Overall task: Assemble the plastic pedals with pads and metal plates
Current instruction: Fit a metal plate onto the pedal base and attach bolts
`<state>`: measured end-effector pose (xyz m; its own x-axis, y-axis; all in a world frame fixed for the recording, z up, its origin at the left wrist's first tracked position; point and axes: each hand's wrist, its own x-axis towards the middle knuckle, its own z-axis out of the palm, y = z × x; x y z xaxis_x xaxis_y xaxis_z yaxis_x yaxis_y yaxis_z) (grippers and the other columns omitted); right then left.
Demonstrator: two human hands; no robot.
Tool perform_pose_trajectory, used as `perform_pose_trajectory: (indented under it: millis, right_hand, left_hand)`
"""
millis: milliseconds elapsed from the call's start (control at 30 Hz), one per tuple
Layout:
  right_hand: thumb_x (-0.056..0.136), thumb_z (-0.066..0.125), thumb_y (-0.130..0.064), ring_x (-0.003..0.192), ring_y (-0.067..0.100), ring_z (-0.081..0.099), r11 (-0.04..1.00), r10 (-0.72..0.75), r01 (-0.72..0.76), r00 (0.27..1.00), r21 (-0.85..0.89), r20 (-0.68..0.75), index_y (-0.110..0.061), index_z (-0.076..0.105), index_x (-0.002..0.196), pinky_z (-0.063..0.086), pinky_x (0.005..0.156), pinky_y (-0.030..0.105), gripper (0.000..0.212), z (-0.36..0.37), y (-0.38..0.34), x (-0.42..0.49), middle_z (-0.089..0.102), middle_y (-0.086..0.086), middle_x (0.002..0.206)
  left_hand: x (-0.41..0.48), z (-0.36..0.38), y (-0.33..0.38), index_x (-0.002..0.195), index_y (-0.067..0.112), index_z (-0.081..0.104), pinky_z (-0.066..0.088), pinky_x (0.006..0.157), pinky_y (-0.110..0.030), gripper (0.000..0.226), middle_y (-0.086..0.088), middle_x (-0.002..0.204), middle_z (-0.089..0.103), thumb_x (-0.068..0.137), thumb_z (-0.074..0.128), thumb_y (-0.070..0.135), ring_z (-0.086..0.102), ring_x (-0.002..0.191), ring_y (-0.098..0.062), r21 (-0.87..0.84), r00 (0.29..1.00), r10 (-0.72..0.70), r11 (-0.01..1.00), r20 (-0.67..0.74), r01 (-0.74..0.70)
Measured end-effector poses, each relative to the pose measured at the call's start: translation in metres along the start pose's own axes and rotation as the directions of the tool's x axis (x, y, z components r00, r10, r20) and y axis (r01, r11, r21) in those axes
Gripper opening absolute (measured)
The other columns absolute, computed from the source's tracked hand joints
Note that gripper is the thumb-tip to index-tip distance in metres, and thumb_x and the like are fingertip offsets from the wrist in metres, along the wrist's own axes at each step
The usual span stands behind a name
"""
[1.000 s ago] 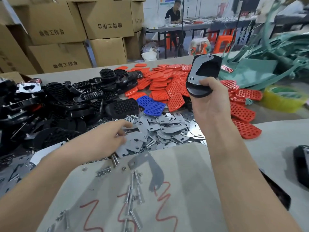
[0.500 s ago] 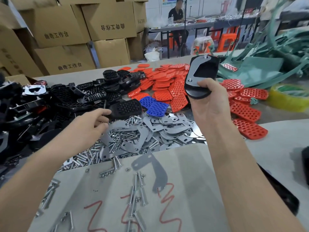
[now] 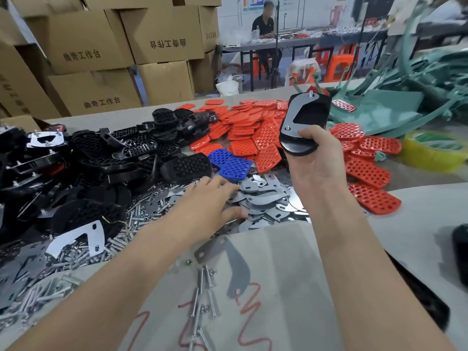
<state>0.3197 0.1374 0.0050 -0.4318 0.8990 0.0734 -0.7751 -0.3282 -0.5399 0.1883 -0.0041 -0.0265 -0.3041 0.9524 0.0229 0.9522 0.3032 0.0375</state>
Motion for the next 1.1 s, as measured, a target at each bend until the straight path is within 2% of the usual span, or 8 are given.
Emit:
perform_pose_trajectory:
  millis: [167, 333, 500, 600, 700, 933, 1033, 1100]
  right_hand:
    - [0.089, 0.046, 0.013, 0.097, 0.027, 0.066, 1.000, 0.016, -0.016, 1.000, 0.001, 0.003, -0.004, 0.061, 0.119, 0.055, 0.082, 0.031, 0.037, 0.000, 0.004, 0.002, 0.068, 0.015, 0.109]
    - [0.088, 0.047, 0.014, 0.091, 0.024, 0.068, 0.999, 0.026, -0.025, 1.000, -0.022, 0.015, -0.005, 0.063, 0.114, 0.057, 0.076, 0.028, 0.036, 0.002, 0.008, -0.001, 0.069, 0.013, 0.105]
    - [0.089, 0.047, 0.013, 0.096, 0.027, 0.066, 0.999, 0.016, -0.017, 1.000, -0.035, -0.017, -0.004, 0.063, 0.120, 0.056, 0.081, 0.030, 0.038, -0.001, 0.004, 0.000, 0.068, 0.014, 0.109]
    - [0.090, 0.048, 0.011, 0.094, 0.024, 0.068, 1.000, -0.007, 0.007, 0.999, 0.000, -0.050, -0.001, 0.061, 0.127, 0.057, 0.077, 0.027, 0.041, -0.005, -0.002, 0.002, 0.071, 0.012, 0.107]
    - [0.090, 0.048, 0.010, 0.088, 0.022, 0.067, 0.999, -0.039, 0.040, 0.996, 0.015, -0.080, 0.004, 0.058, 0.135, 0.057, 0.072, 0.025, 0.046, -0.008, -0.006, 0.004, 0.069, 0.012, 0.105]
    - [0.090, 0.049, 0.008, 0.092, 0.021, 0.067, 0.999, -0.006, 0.008, 0.998, 0.034, -0.059, 0.002, 0.058, 0.136, 0.057, 0.076, 0.023, 0.048, -0.010, -0.005, 0.001, 0.070, 0.010, 0.108]
    - [0.090, 0.050, 0.007, 0.095, 0.020, 0.068, 1.000, 0.001, 0.001, 0.999, 0.030, -0.046, 0.000, 0.059, 0.136, 0.058, 0.081, 0.024, 0.047, -0.009, -0.002, 0.002, 0.071, 0.010, 0.111]
    - [0.090, 0.049, 0.007, 0.096, 0.021, 0.067, 1.000, 0.009, -0.009, 0.999, 0.015, -0.050, 0.001, 0.058, 0.137, 0.057, 0.081, 0.024, 0.048, -0.007, 0.000, 0.002, 0.070, 0.010, 0.111]
  left_hand:
    - [-0.004, -0.004, -0.017, 0.116, 0.026, 0.061, 0.044, 0.083, -0.028, 0.031, 0.009, 0.113, 0.059, 0.103, 0.041, 0.045, 0.055, 0.104, -0.013, 0.178, 0.971, 0.133, 0.979, -0.200, -0.097]
    - [-0.014, -0.020, -0.046, 0.080, 0.021, 0.064, 0.037, 0.048, -0.015, 0.027, 0.006, 0.067, 0.065, 0.101, 0.050, 0.030, 0.051, 0.050, -0.002, -0.529, 0.848, -0.317, 0.847, -0.425, 0.052]
    - [-0.002, -0.016, -0.048, 0.126, 0.018, 0.061, 0.049, 0.096, -0.043, 0.028, -0.003, 0.116, 0.060, 0.100, 0.053, 0.024, 0.058, 0.107, -0.022, -0.410, 0.838, -0.407, 0.878, -0.364, 0.248]
    - [0.013, -0.002, -0.016, 0.134, 0.021, 0.057, 0.042, 0.105, -0.042, 0.036, -0.002, 0.129, 0.055, 0.099, 0.055, 0.032, 0.050, 0.119, -0.022, -0.348, 0.911, -0.148, 0.937, -0.384, 0.005]
    - [0.036, 0.015, 0.008, 0.148, 0.028, 0.044, 0.033, 0.110, -0.040, 0.053, 0.001, 0.146, 0.043, 0.100, 0.047, 0.051, 0.038, 0.130, -0.024, -0.133, 0.989, 0.077, 0.987, -0.125, -0.094]
    - [0.032, 0.001, -0.015, 0.123, 0.019, 0.061, 0.050, 0.090, -0.043, 0.035, 0.000, 0.121, 0.061, 0.105, 0.039, 0.039, 0.057, 0.112, -0.021, 0.014, 0.971, 0.104, 0.994, -0.215, -0.104]
    - [0.020, -0.013, -0.030, 0.095, 0.017, 0.066, 0.052, 0.070, -0.027, 0.027, 0.002, 0.089, 0.071, 0.104, 0.044, 0.030, 0.065, 0.075, -0.010, -0.319, 0.878, -0.111, 0.946, -0.465, -0.049]
    - [0.019, -0.023, -0.035, 0.088, 0.019, 0.067, 0.042, 0.051, -0.012, 0.027, 0.004, 0.069, 0.071, 0.103, 0.046, 0.027, 0.064, 0.058, -0.005, -0.547, 0.837, -0.312, 0.837, -0.450, 0.018]
